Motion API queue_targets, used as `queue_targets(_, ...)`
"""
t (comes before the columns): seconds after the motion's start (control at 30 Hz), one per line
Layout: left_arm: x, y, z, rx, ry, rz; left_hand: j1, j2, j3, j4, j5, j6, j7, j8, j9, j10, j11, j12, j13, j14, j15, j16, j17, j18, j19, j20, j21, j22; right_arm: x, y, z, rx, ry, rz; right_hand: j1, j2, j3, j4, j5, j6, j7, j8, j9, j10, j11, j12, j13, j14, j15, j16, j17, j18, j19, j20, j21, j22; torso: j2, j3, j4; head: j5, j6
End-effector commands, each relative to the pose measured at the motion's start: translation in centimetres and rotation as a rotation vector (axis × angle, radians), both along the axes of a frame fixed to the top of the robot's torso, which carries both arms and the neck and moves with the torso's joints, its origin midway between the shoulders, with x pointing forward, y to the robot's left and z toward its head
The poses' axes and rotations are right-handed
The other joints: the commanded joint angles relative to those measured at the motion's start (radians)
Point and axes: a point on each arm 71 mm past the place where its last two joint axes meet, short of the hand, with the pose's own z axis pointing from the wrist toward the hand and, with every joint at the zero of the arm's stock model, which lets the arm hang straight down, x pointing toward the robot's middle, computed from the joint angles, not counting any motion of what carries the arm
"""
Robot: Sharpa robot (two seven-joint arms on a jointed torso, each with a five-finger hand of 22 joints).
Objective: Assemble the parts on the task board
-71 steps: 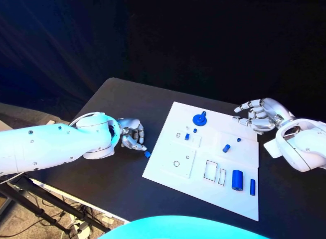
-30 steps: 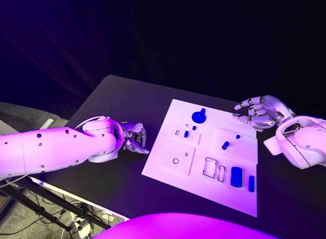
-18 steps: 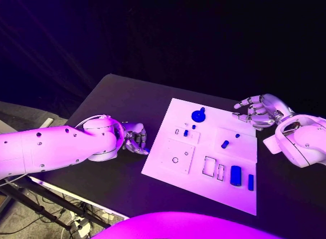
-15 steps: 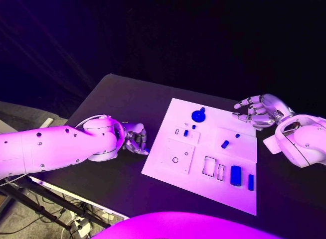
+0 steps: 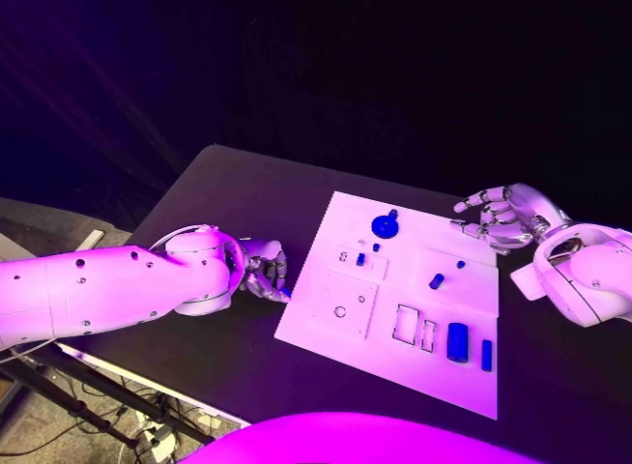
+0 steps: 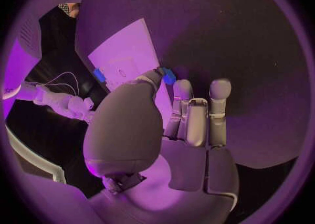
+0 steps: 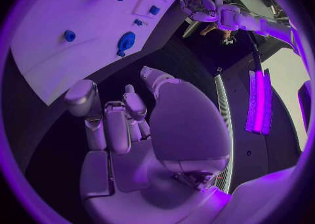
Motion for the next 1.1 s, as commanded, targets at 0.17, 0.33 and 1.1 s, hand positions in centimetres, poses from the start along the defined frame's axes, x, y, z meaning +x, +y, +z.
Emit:
queue_targets(0.17,-0.2,-0.3,-0.3,-0.049,0.037,0.007,0.102,0.030,0.090,-0.008,0.002,0.057,-0.015,-0.005,-0.029,0.046,-0.015,0.021,0.047,0.020,-0.011,0.017,0.024,-0.023,0.021,-0.009,0.026,0.031,-0.1,0.1,0.0,-0.007,-0.001,0.017,-0.003,-0.001,0.000,0.005,0.006,-0.008,-0.001,0.003,-0.001,0.002,-0.001,0.003,0.001,0.030,-0.007,-0.004,0.001,0.015,0.001,-0.004,-0.006,-0.001,0.000,-0.0005,0.0012,-0.004,0.002)
queue_targets(0.33,-0.3,-0.2,-0.5,-0.089,0.073,0.025,0.144,0.050,0.162,-0.024,0.001,0.088,-0.024,-0.004,-0.039,0.064,-0.022,0.017,0.056,0.027,-0.017,0.024,0.039,-0.025,0.024,-0.016,0.036,0.045,-0.1,0.1,0.0,-0.007,-0.002,0.017,-0.003,-0.001,0.000,0.005,0.006,-0.008,-0.001,0.003,-0.001,0.002,-0.001,0.003,0.001,0.030,-0.007,-0.004,0.001,0.015,0.001,-0.004,-0.006,-0.001,0.000,-0.0008,0.0009,-0.004,0.003)
queue_targets(1.1,-0.3,0.9,-0.8,-0.144,0.149,0.088,0.080,0.024,0.295,-0.045,-0.001,0.080,-0.033,0.040,0.003,0.163,-0.032,0.042,0.134,0.043,-0.027,0.039,0.071,-0.036,0.061,-0.025,0.080,0.113,0.0,0.1,0.0,-0.009,-0.002,0.017,-0.003,0.000,0.001,0.006,0.006,-0.007,-0.001,0.005,-0.002,0.001,-0.002,0.003,0.000,0.030,-0.008,-0.005,-0.001,0.016,0.000,-0.004,-0.009,-0.003,0.000,-0.0007,0.0012,-0.005,0.002)
